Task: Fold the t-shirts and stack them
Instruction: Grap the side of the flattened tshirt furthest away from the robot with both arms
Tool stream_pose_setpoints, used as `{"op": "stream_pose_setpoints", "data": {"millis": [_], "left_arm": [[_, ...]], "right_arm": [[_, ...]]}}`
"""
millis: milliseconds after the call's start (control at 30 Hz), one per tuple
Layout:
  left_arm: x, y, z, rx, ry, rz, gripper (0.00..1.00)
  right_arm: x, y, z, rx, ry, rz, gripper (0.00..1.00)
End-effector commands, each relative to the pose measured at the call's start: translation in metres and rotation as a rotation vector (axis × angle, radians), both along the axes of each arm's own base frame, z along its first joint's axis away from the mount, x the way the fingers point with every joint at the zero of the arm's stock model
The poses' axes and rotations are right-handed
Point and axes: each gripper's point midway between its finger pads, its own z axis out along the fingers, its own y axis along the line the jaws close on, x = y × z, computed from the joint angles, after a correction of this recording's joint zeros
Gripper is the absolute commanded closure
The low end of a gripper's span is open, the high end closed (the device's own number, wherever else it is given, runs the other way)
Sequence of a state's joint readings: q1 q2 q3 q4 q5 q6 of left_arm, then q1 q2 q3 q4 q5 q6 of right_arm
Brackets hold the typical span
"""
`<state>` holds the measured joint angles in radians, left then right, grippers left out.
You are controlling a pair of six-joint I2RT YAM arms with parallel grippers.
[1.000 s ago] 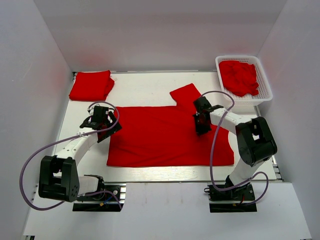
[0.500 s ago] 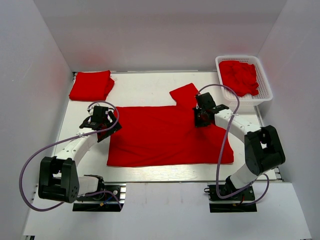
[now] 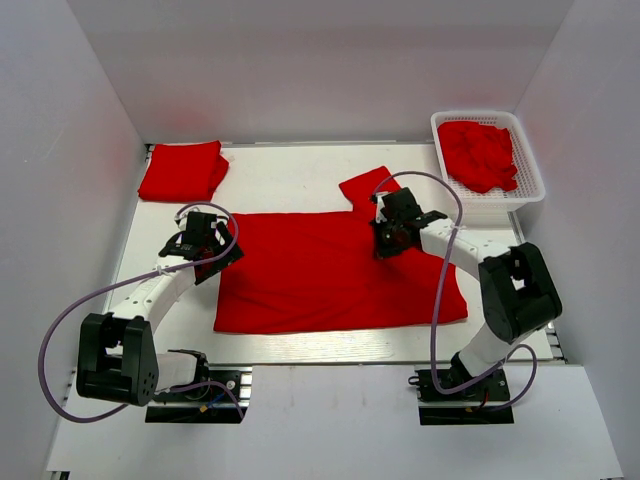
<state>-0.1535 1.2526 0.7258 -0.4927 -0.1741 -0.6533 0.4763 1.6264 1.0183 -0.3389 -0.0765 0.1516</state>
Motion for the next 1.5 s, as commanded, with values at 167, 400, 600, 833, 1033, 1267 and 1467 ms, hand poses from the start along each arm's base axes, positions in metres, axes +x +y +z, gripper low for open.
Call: {"op": "stream_pose_setpoints", "data": {"millis": [167,400,600,833,1033,1267,1467], "left_arm": [[0.003,-0.001,0.004,-0.004,-0.019,-0.007,0.00],[0.011,-0.005,0.002,-0.019,-0.016,-0.017,0.00],[0.018,-0.006,0.004,-0.021,-0.026,-0.017,0.00],[0.018,-0.004,0.004,-0.007,-0.017,-0.020,0.00],[0.022,-0.001,0.007,0.008,-0.019,-0.009,0.00],[0.022,0.000,0.007,0.017,-0.011,-0.004,0.00],[0.039,0.003,0.011,0.025,-0.045,0.004,0.00]], "right_arm": [[0.008,0.021,0.016,0.052,-0.064,0.099,0.23],[0.023,0.011,0.049,0.063,-0.183,0.011,0.10],[0.023,0.000,0.034,0.046,-0.133,-0.084,0.10],[0.014,-0.002,0.000,0.051,-0.012,-0.110,0.10],[0.021,0.010,-0.016,0.064,0.053,-0.090,0.10],[0.059,0.051,-0.012,0.217,-0.008,-0.031,0.10],[0.104,0.057,0.018,0.187,-0.158,-0.021,0.10]]}}
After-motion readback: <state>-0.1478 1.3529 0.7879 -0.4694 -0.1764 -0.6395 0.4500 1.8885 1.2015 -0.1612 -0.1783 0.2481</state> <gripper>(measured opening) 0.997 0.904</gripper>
